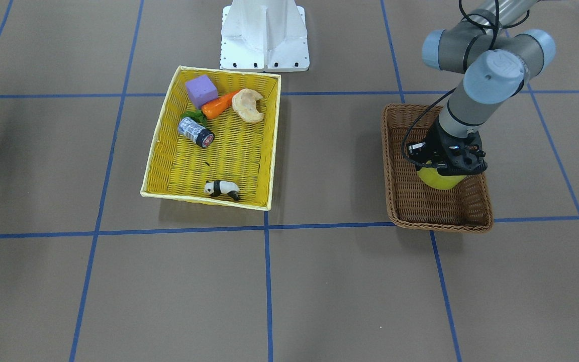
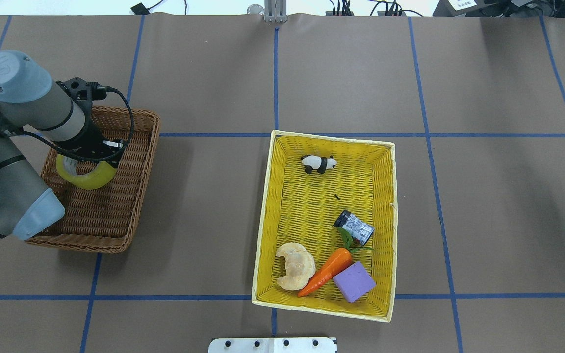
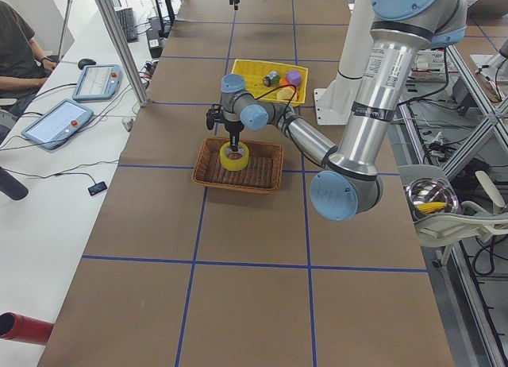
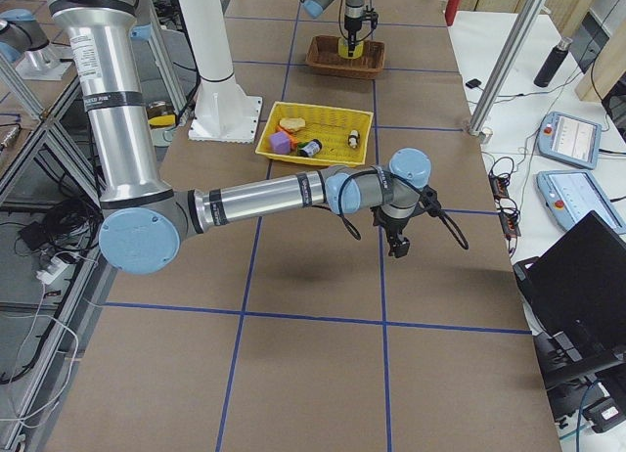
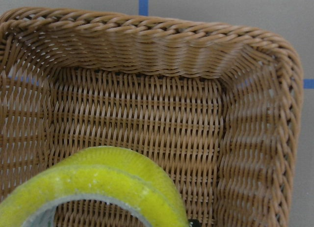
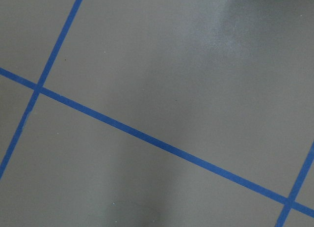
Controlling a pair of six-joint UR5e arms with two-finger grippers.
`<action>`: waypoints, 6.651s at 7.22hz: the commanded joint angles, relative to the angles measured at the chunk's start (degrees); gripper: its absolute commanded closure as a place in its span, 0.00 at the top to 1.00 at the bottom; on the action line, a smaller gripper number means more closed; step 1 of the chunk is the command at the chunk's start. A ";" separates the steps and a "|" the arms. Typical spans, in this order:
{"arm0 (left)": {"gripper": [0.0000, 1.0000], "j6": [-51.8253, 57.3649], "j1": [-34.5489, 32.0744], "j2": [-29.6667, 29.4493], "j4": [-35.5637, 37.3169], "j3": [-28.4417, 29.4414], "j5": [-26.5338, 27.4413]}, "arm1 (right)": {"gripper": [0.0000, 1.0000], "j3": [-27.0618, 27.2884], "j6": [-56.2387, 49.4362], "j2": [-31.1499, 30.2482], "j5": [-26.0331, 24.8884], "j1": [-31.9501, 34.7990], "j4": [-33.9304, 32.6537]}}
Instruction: Move tape to another basket
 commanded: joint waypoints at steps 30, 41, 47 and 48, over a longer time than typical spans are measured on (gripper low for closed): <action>0.98 61.44 -37.64 9.48 14.95 3.62 -14.67 | 1.00 7.67 -0.15 -8.45 -1.13 6.94 -3.97; 0.98 61.27 -37.38 10.18 13.01 2.31 -20.38 | 1.00 12.05 -0.07 -10.46 0.72 6.14 -5.82; 0.98 61.18 -37.38 15.01 13.09 -10.39 -19.69 | 1.00 11.97 0.45 -11.09 0.37 5.79 -3.90; 0.98 61.36 -37.29 16.76 12.31 -8.95 -20.11 | 1.00 11.79 0.46 -11.17 0.89 5.79 -3.80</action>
